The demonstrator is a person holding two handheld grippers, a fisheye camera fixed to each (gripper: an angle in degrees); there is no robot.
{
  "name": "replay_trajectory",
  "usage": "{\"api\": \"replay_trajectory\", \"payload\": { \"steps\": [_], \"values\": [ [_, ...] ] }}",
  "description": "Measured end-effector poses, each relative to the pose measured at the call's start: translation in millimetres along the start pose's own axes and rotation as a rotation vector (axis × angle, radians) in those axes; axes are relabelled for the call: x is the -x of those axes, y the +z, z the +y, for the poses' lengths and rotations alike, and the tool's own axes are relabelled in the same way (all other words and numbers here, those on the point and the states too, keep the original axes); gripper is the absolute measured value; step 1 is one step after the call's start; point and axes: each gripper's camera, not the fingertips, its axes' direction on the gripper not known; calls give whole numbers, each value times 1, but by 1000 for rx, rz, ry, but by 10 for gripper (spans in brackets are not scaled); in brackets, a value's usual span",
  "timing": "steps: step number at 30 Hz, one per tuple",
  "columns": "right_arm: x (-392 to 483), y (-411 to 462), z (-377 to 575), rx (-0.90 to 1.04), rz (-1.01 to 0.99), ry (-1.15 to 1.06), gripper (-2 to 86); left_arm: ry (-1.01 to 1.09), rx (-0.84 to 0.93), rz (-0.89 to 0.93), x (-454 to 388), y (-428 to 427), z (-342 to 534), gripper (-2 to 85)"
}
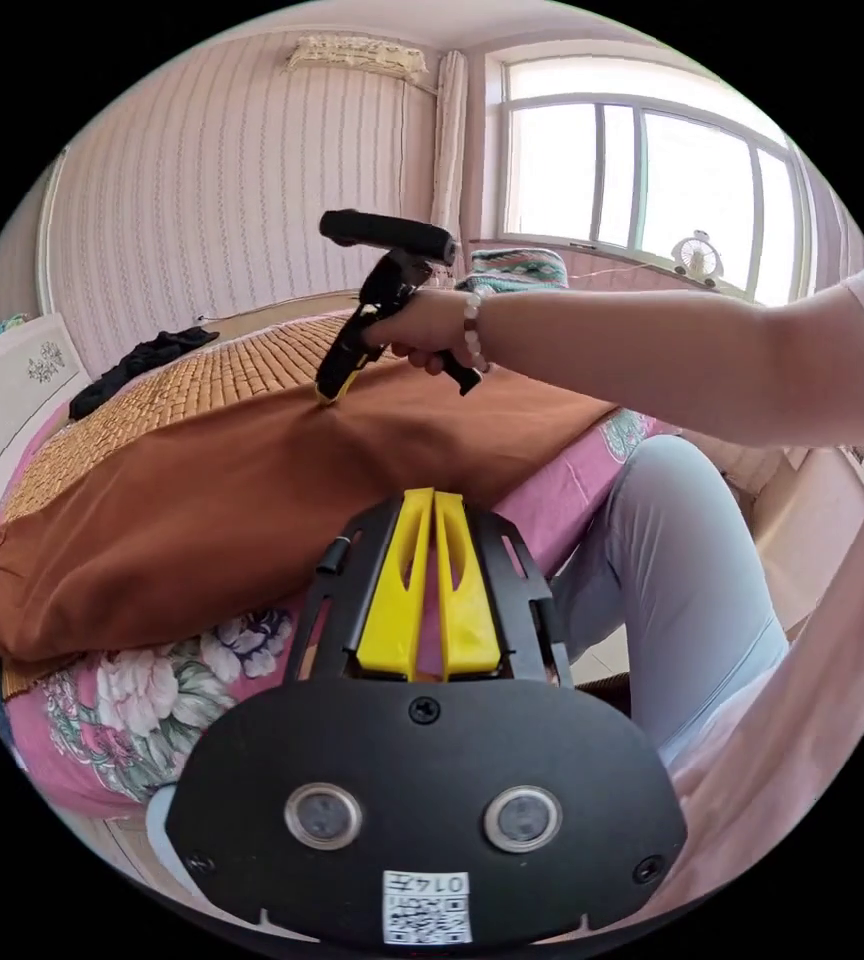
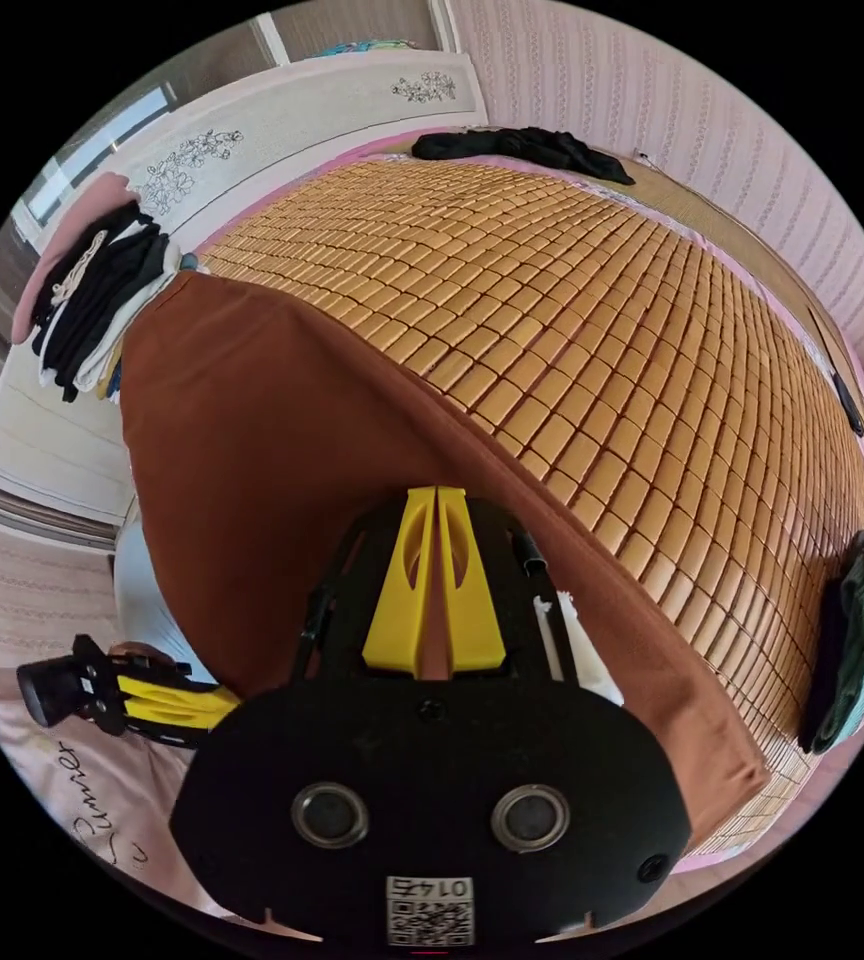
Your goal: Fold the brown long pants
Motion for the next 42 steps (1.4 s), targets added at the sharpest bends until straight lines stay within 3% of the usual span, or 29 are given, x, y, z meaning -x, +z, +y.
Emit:
{"api": "replay_trajectory", "payload": {
  "steps": [5,8,12,15,18,28,31,33,35,38,40,42],
  "values": [
    [42,-19,-7,-134,-95,-104,-3,-250,-91,-342,116,-73,28,-9],
    [111,-17,-19,-164,-328,-293,-4,-413,-45,-558,197,-108,49,-10],
    [193,7,-20,-155,-374,-455,-5,-531,53,-726,279,-128,77,-10],
    [212,43,-21,-110,-295,-437,-6,-546,131,-589,304,-124,90,-10],
    [207,45,-20,-121,-320,-421,-5,-450,186,-618,302,-121,92,-10],
    [189,33,-1,-84,-418,-391,-3,-519,184,-555,315,-133,89,-10],
    [165,20,31,-24,-451,-382,-3,-512,112,-551,280,-149,69,-10],
    [144,8,58,-50,-397,-328,-3,-367,-3,-404,224,-144,47,-10],
    [113,-9,95,-164,-294,-186,-3,-249,-17,-365,179,-125,31,-10],
    [99,-5,119,-164,-166,-103,-3,-164,-40,-199,123,-79,10,-10],
    [101,2,132,-184,-143,-87,-3,-139,-8,-95,100,-46,2,-10],
    [103,2,143,-214,-132,-72,-3,-110,129,-126,79,-6,0,-10]
  ]
}}
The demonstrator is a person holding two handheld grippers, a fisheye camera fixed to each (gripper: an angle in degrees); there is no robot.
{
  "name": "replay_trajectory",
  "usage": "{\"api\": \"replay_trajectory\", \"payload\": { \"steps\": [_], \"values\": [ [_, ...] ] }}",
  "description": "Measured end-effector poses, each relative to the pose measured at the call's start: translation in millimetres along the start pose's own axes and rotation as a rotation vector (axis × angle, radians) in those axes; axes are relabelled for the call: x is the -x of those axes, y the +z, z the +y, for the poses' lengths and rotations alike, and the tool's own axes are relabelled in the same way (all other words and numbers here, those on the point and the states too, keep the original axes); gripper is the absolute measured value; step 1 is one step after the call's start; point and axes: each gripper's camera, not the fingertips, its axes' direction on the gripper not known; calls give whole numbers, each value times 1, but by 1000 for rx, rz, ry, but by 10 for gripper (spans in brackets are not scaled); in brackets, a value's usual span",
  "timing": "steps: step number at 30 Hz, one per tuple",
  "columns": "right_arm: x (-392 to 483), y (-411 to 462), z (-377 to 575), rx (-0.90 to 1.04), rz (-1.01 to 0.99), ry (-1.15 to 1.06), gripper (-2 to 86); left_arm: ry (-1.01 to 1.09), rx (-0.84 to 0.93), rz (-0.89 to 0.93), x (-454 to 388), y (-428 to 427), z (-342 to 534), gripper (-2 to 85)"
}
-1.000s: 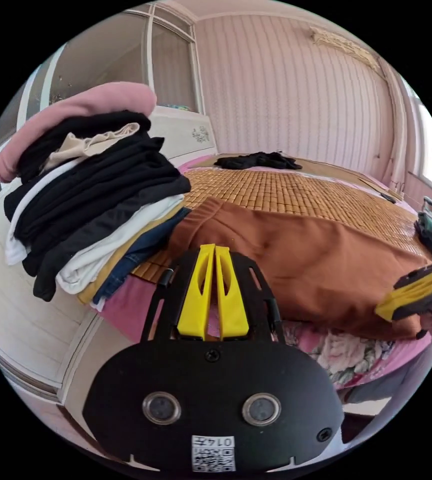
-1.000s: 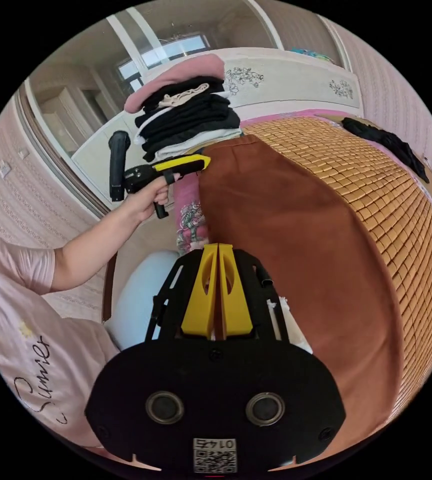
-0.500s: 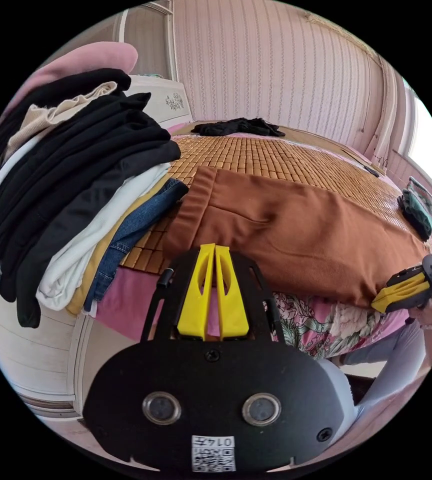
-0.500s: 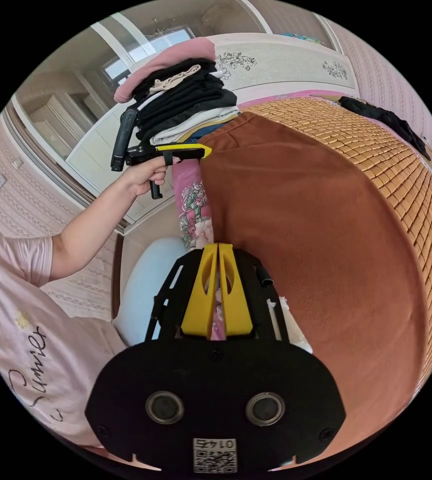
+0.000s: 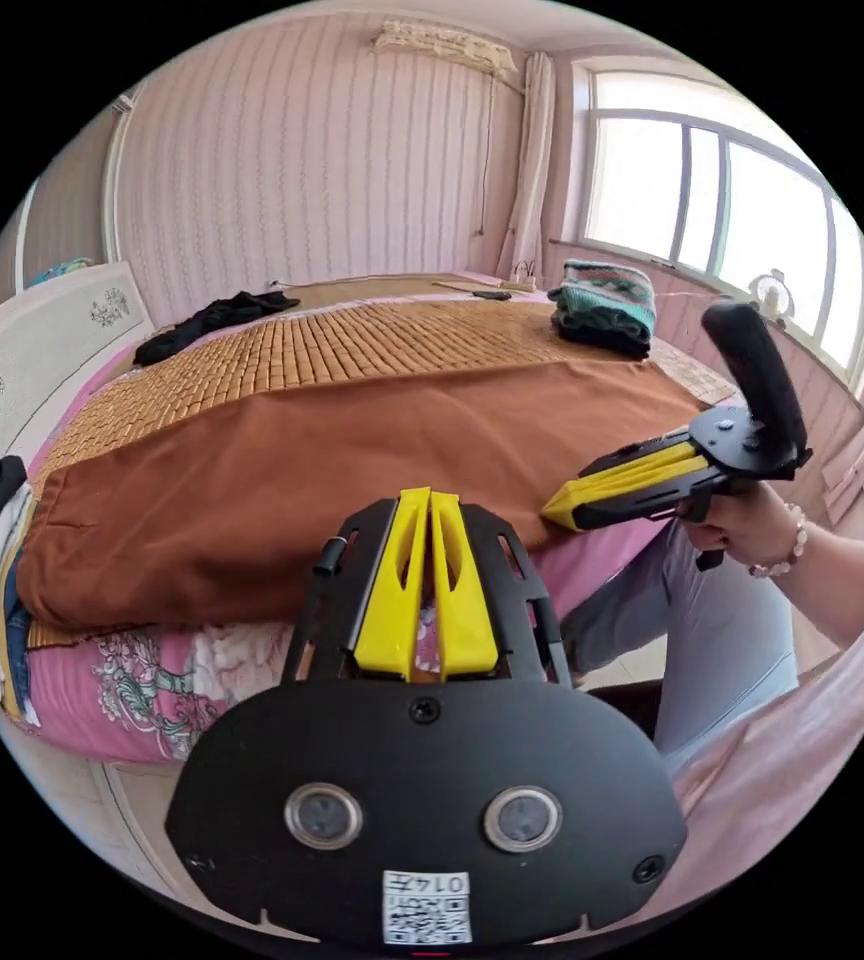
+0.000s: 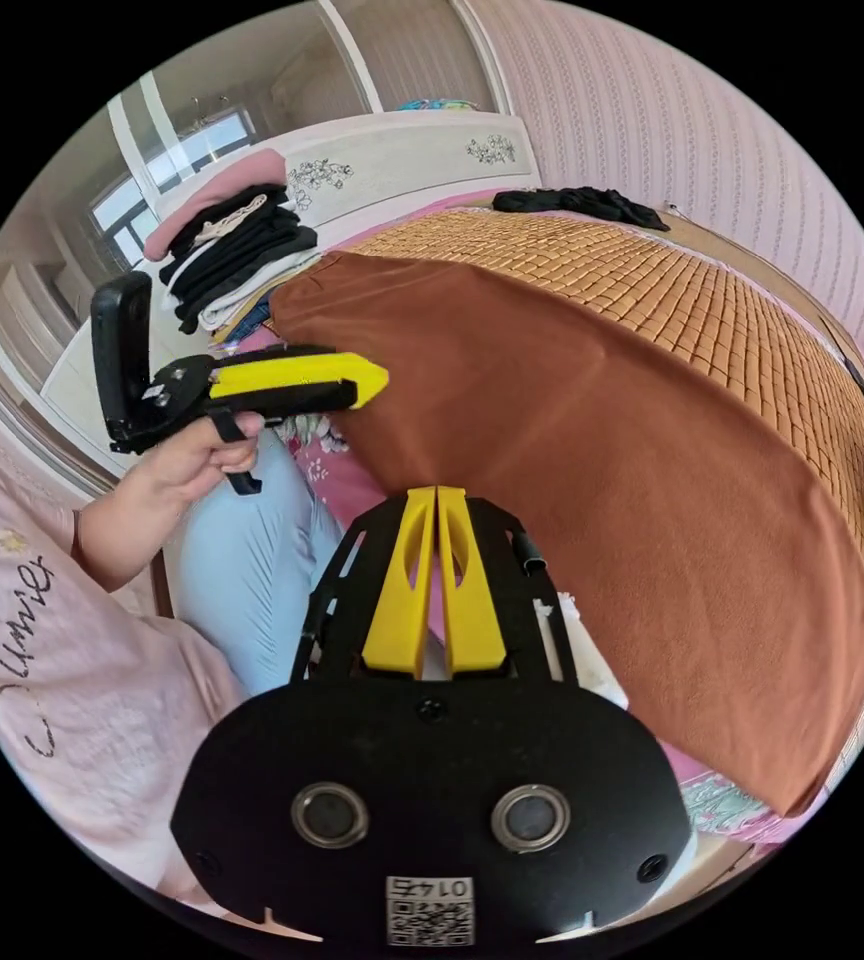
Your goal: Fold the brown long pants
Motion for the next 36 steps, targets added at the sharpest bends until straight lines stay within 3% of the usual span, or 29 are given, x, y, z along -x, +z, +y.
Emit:
{"api": "replay_trajectory", "payload": {
  "steps": [5,10,16,22,24,29,30,32,36],
  "values": [
    [-7,-22,7,-45,-22,-13,-3,24,-1,-31,-13,3,-7,-10],
    [-55,-24,-46,-30,127,-1,-3,105,-73,129,-61,1,-30,-10],
    [-118,39,-118,207,333,22,-4,203,-21,97,-113,52,-43,-10],
    [-174,32,-117,296,103,105,-6,240,34,160,-118,69,-68,-10],
    [-184,22,-101,234,70,143,-5,210,38,222,-115,72,-74,-10],
    [-192,-91,46,-404,-43,292,1,144,11,333,-114,54,-69,-10],
    [-194,-103,70,-450,-35,323,2,126,9,345,-114,52,-71,-10],
    [-205,-144,163,-592,67,502,12,95,8,361,-115,53,-78,-10],
    [-226,-199,276,-679,277,698,35,103,39,401,-134,74,-112,-9]
  ]
}}
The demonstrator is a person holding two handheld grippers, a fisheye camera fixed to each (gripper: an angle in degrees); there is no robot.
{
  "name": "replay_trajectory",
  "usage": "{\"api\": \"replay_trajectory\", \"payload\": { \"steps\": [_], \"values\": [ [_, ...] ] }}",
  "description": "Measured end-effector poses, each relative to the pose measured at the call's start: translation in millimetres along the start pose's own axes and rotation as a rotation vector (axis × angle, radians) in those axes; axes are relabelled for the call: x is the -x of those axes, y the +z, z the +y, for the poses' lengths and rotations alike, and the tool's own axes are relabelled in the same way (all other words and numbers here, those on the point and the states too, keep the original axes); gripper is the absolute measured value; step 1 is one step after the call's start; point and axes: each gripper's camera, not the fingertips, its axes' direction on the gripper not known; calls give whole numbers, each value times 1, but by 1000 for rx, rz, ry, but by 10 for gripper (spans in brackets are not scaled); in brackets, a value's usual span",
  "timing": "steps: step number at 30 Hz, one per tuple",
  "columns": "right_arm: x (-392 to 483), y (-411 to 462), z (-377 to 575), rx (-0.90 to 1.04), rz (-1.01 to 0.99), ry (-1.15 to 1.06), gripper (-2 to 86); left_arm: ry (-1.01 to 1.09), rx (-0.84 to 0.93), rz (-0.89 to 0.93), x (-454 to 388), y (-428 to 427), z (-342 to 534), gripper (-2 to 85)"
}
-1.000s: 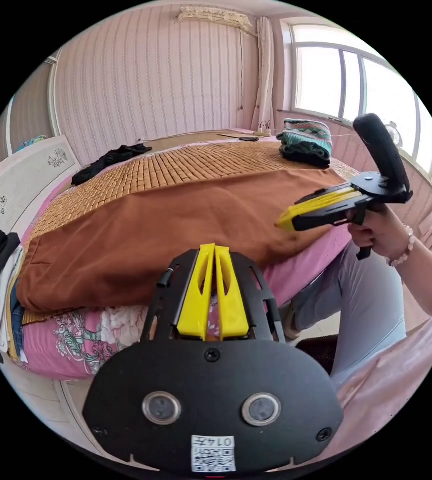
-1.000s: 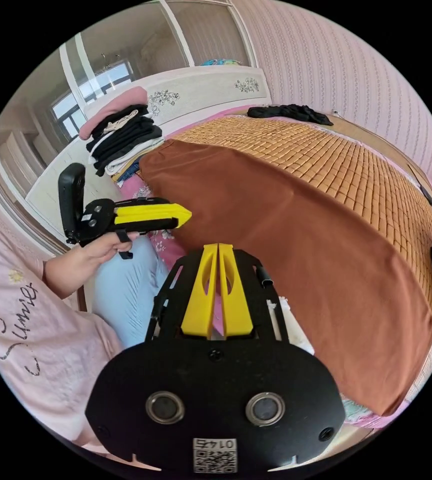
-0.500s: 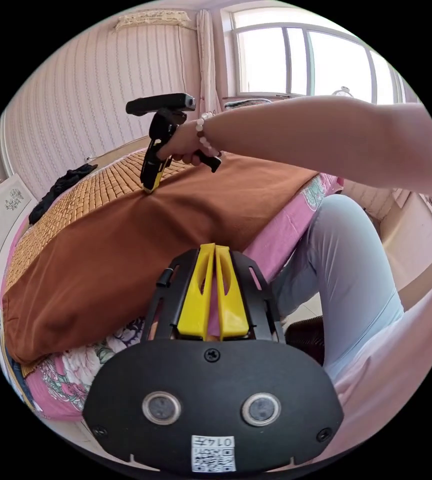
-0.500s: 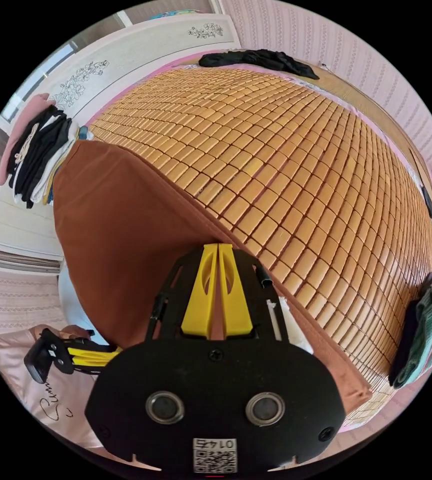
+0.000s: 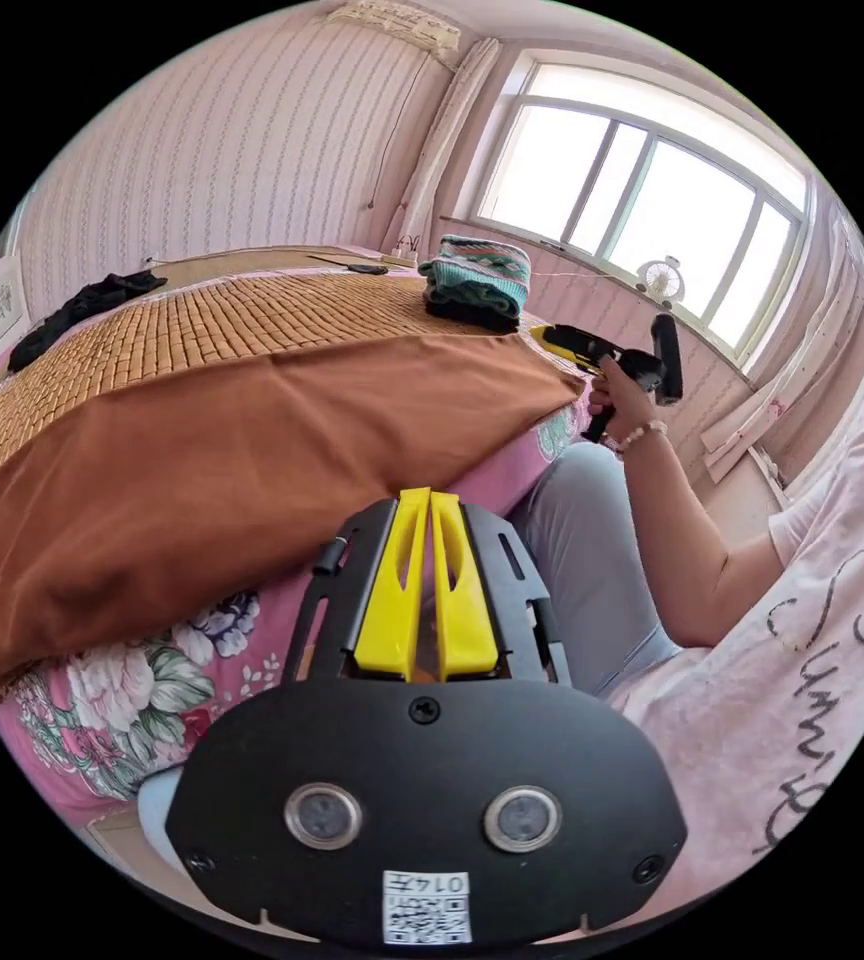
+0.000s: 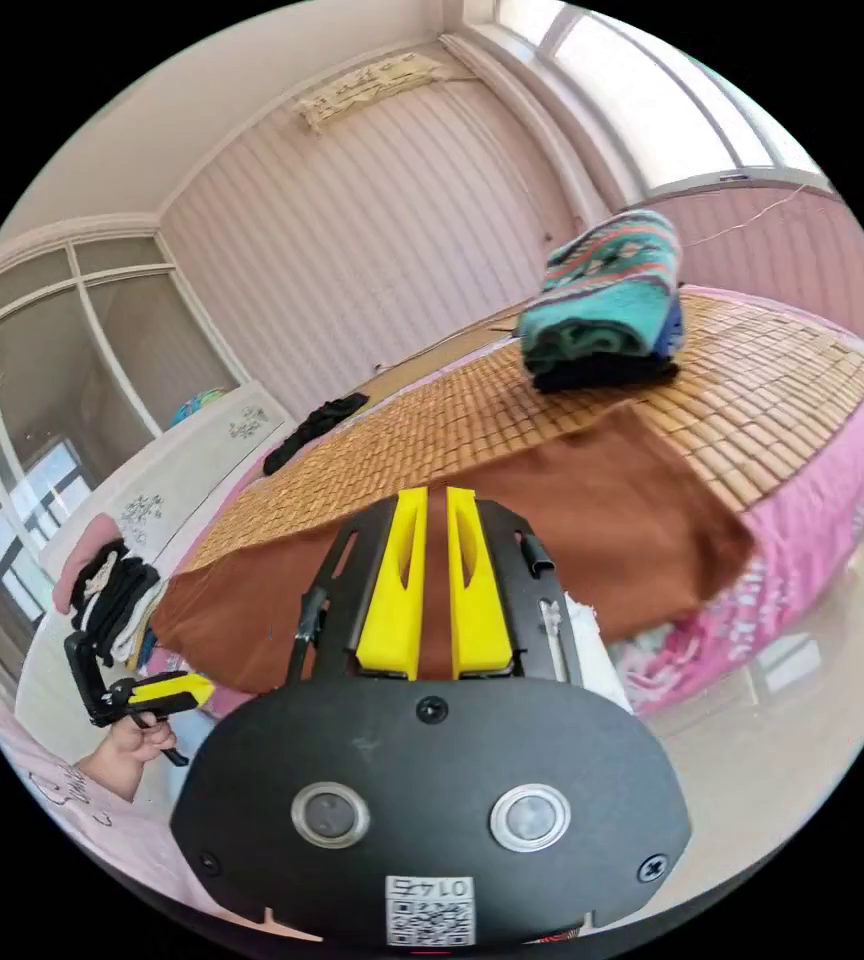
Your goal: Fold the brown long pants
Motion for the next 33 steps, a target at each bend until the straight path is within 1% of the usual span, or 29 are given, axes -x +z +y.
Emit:
{"api": "replay_trajectory", "payload": {
  "steps": [2,3,4,5,6,8,10,12,13,15,20,22,24,26,28,30,31,33],
  "values": [
    [-50,-41,0,-21,273,28,63,29,24,13,-9,13,-24,-8],
    [-62,-48,0,-14,330,38,73,59,23,26,-18,21,-41,-8],
    [-88,-58,0,34,393,69,101,81,19,30,-22,24,-50,-6],
    [-114,-65,2,83,393,128,120,125,6,24,-32,32,-69,-4],
    [-125,-68,6,94,373,157,125,149,-16,-1,-41,41,-89,2],
    [-161,-77,28,34,278,240,133,183,-50,-32,-54,55,-121,23],
    [-182,-77,32,63,187,266,131,223,-51,-27,-68,72,-154,44],
    [-188,-83,30,56,182,235,117,261,-27,28,-85,101,-197,59],
    [-192,-80,30,79,195,214,115,267,-22,39,-89,108,-207,59],
    [-197,-83,34,64,202,197,110,301,-7,59,-105,140,-242,62],
    [-233,-100,43,32,123,273,74,375,52,42,-136,210,-311,68],
    [-237,-102,44,42,127,260,65,390,71,56,-146,237,-338,74],
    [-238,-104,43,51,135,236,58,418,117,66,-159,276,-372,84],
    [-240,-111,43,39,136,211,50,458,150,112,-168,305,-392,94],
    [-242,-116,43,26,132,198,46,466,179,119,-174,332,-409,114],
    [-242,-121,43,22,136,178,43,496,245,50,-186,369,-426,156],
    [-244,-124,43,31,142,168,42,506,267,24,-189,379,-429,160],
    [-249,-126,44,35,139,170,41,567,392,-79,-198,417,-434,161]
  ]
}}
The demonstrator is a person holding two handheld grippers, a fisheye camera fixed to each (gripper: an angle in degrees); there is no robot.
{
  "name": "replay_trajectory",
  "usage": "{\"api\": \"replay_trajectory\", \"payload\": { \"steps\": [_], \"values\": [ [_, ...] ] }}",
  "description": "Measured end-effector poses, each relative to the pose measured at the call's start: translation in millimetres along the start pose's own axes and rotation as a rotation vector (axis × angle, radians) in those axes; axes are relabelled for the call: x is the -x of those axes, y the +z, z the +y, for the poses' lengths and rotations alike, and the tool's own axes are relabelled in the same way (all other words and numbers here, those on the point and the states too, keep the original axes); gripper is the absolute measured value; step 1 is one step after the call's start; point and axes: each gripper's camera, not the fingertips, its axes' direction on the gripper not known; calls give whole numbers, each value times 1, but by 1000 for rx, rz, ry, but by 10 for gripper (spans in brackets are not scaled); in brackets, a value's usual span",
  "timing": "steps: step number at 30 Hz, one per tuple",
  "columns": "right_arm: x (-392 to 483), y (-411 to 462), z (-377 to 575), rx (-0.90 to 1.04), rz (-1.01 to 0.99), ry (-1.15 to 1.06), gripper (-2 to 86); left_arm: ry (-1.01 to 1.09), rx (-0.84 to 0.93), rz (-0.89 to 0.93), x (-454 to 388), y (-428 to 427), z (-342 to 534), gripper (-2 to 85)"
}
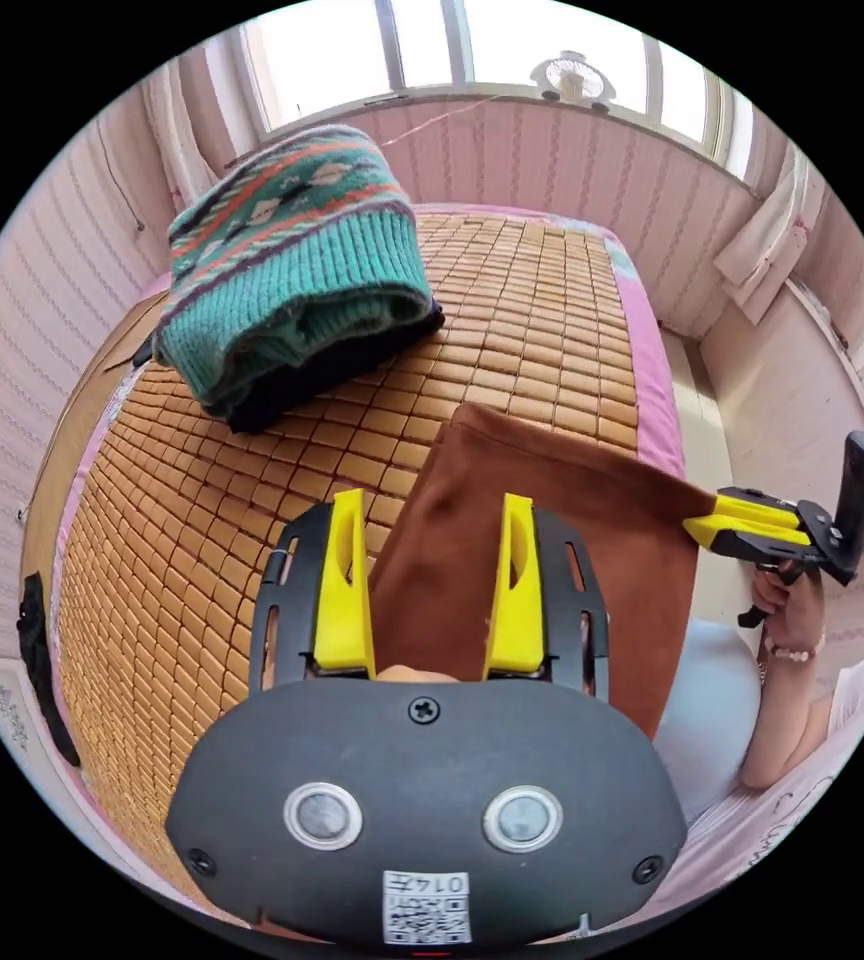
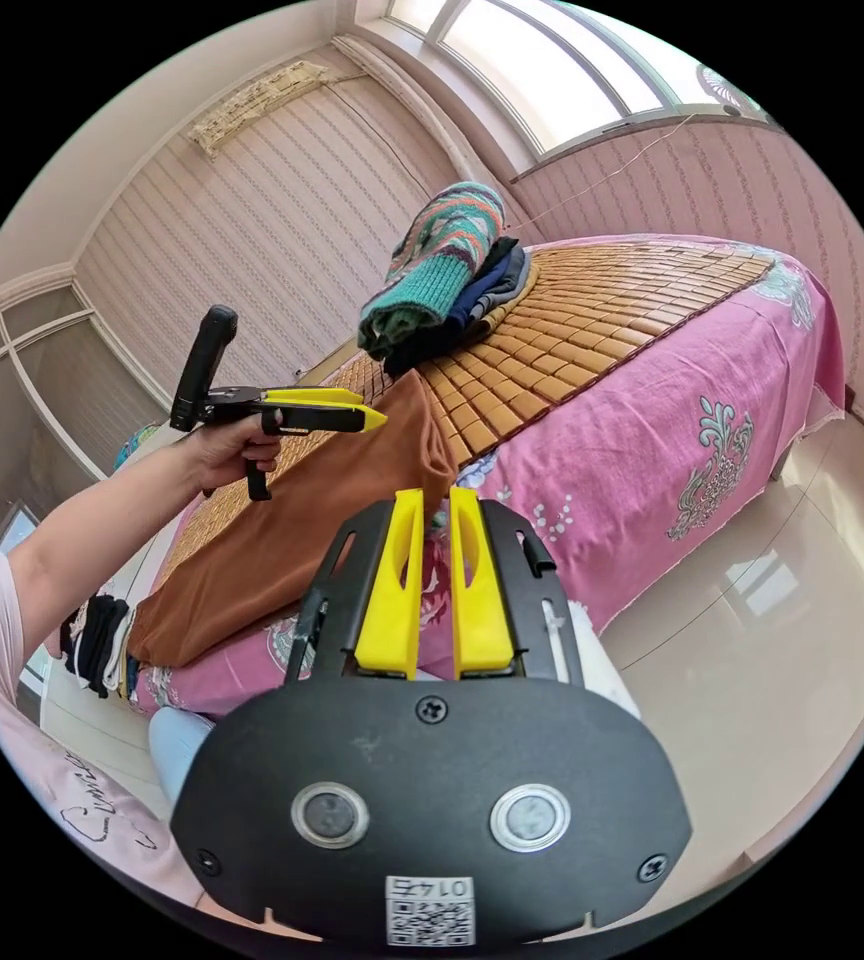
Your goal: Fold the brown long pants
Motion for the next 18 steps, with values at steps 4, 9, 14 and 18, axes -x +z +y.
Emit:
{"api": "replay_trajectory", "payload": {
  "steps": [4,9,14,18],
  "values": [
    [-15,-1,1,8,-21,39,39,-6,16,158,12,16,-11,120],
    [-15,-17,4,-62,-70,19,35,-17,24,223,21,21,-12,36],
    [-23,-52,19,-263,-224,35,31,-54,-2,277,23,14,-11,20],
    [-42,-88,44,-514,-274,106,28,-18,-137,369,4,-14,-37,15]
  ]
}}
